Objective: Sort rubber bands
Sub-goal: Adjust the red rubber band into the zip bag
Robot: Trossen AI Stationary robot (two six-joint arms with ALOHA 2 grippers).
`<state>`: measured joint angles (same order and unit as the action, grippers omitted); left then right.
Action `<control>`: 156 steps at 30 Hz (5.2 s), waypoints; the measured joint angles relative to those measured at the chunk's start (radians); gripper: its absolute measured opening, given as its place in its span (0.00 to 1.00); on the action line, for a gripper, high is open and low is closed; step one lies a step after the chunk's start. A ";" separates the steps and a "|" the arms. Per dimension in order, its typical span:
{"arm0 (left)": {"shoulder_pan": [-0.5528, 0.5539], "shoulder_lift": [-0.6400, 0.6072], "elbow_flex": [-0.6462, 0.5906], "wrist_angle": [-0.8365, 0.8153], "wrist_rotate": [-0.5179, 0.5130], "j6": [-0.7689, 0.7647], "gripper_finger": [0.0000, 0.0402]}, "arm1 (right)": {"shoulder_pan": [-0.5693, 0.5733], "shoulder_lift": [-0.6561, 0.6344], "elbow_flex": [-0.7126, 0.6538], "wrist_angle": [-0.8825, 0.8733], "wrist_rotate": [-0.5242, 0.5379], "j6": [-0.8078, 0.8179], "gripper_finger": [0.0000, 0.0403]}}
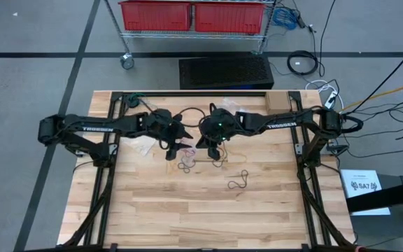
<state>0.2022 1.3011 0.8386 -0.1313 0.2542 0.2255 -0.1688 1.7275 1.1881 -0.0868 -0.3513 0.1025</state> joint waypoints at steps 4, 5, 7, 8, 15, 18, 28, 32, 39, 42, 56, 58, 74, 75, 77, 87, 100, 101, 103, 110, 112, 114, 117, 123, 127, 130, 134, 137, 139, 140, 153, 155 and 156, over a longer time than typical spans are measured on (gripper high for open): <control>-0.002 0.032 0.041 -0.066 0.005 0.005 0.45 | 0.000 0.000 0.000 0.000 -0.021 -0.014 0.00; -0.002 0.039 0.049 -0.084 0.006 0.014 0.45 | 0.000 -0.001 0.000 0.000 -0.021 -0.014 0.00; -0.002 0.053 0.055 -0.113 0.006 0.024 0.45 | 0.000 -0.001 0.000 0.000 -0.021 -0.018 0.00; -0.002 0.061 0.055 -0.120 0.008 0.024 0.45 | 0.000 -0.001 0.002 -0.003 -0.021 -0.021 0.00; -0.002 0.089 0.055 -0.115 0.058 0.020 0.41 | 0.000 -0.002 0.059 -0.072 -0.019 -0.070 0.00; -0.003 0.089 0.056 -0.106 0.059 0.019 0.35 | 0.000 -0.002 0.067 -0.077 -0.018 -0.083 0.00; -0.002 0.089 0.056 -0.102 0.058 0.017 0.02 | -0.002 -0.002 0.067 -0.092 0.018 -0.081 0.01; -0.003 0.089 0.056 -0.101 0.044 0.016 0.01 | -0.018 -0.024 0.069 -0.134 0.039 -0.087 0.06; -0.003 0.088 0.057 -0.107 -0.013 -0.011 0.01 | -0.071 -0.139 0.101 -0.314 0.121 -0.096 0.18; -0.003 0.083 0.057 -0.111 -0.031 -0.016 0.00 | -0.089 -0.196 0.079 -0.341 0.114 -0.114 0.21; -0.003 0.048 0.057 -0.103 -0.059 -0.019 0.00 | -0.021 -0.222 -0.463 0.569 0.166 0.171 0.20; -0.003 0.048 0.057 -0.103 -0.070 -0.019 0.00 | -0.004 -0.222 -0.467 0.529 0.229 0.173 0.23; -0.003 0.048 0.056 -0.084 -0.073 -0.036 0.00 | 0.053 -0.077 -0.469 0.383 0.288 0.194 0.29; -0.003 0.048 0.056 -0.081 -0.073 -0.036 0.00 | 0.053 -0.041 -0.467 0.403 0.271 0.201 0.29; -0.003 0.048 0.056 -0.077 -0.073 -0.037 0.00 | 0.053 0.016 -0.450 0.443 0.240 0.222 0.29; -0.007 0.048 0.056 -0.079 -0.075 -0.056 0.00 | 0.082 0.079 -0.394 0.436 0.310 0.207 0.29; -0.008 -0.092 0.052 -0.086 -0.141 -0.064 0.00 | 0.086 0.079 -0.394 0.411 0.331 0.138 0.02; -0.008 -0.108 0.049 -0.087 -0.141 -0.065 0.00 | 0.086 0.074 -0.394 0.415 0.334 0.136 0.02; -0.012 -0.137 0.040 -0.084 -0.146 -0.083 0.00 | 0.086 0.062 -0.389 0.412 0.338 0.131 0.02; -0.041 -0.211 -0.008 -0.081 -0.215 -0.110 0.00 | 0.092 -0.079 -0.338 0.303 0.387 0.066 0.00; -0.050 -0.228 -0.031 -0.049 -0.229 -0.114 0.00 | 0.093 -0.135 -0.321 0.259 0.407 0.047 0.00; -0.057 -0.249 -0.060 -0.021 -0.232 -0.116 0.00 | 0.092 -0.196 -0.309 0.227 0.413 0.027 0.00; -0.068 -0.269 -0.098 0.047 -0.233 -0.116 0.00 | 0.092 -0.275 -0.293 0.208 0.418 -0.007 0.00; -0.093 -0.304 -0.182 0.241 -0.234 -0.116 0.00 | 0.096 -0.370 -0.210 0.128 0.486 -0.080 0.00; -0.101 -0.313 -0.243 0.415 -0.233 -0.116 0.00 | 0.107 -0.384 -0.135 0.104 0.510 -0.116 0.00; -0.101 -0.315 -0.289 0.511 -0.238 -0.116 0.00 | 0.118 -0.383 -0.061 0.052 0.518 -0.142 0.00; -0.102 -0.315 -0.316 0.584 -0.273 -0.115 0.00 | 0.137 -0.381 0.005 0.038 0.555 -0.162 0.00; -0.102 -0.315 -0.335 0.658 -0.286 -0.115 0.00 | 0.150 -0.380 0.040 0.028 0.560 -0.175 0.00; -0.102 -0.315 -0.345 0.704 -0.289 -0.115 0.00 | 0.157 -0.380 0.048 0.027 0.561 -0.176 0.00; -0.102 -0.315 -0.348 0.721 -0.289 -0.115 0.00 | 0.159 -0.380 0.049 0.025 0.561 -0.180 0.00; -0.102 -0.314 -0.351 0.798 -0.278 -0.115 0.00 | 0.164 -0.379 0.051 0.083 0.503 -0.209 0.00; -0.102 -0.313 -0.351 0.809 -0.258 -0.115 0.00 | 0.164 -0.379 0.051 0.084 0.495 -0.218 0.00; -0.102 -0.313 -0.351 0.811 -0.256 -0.116 0.00 | 0.164 -0.379 0.051 0.086 0.475 -0.219 0.00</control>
<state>0.0998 0.9878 0.4877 0.6792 -0.0021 0.1097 -0.0045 1.3483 1.2388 -0.0006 0.1234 -0.1162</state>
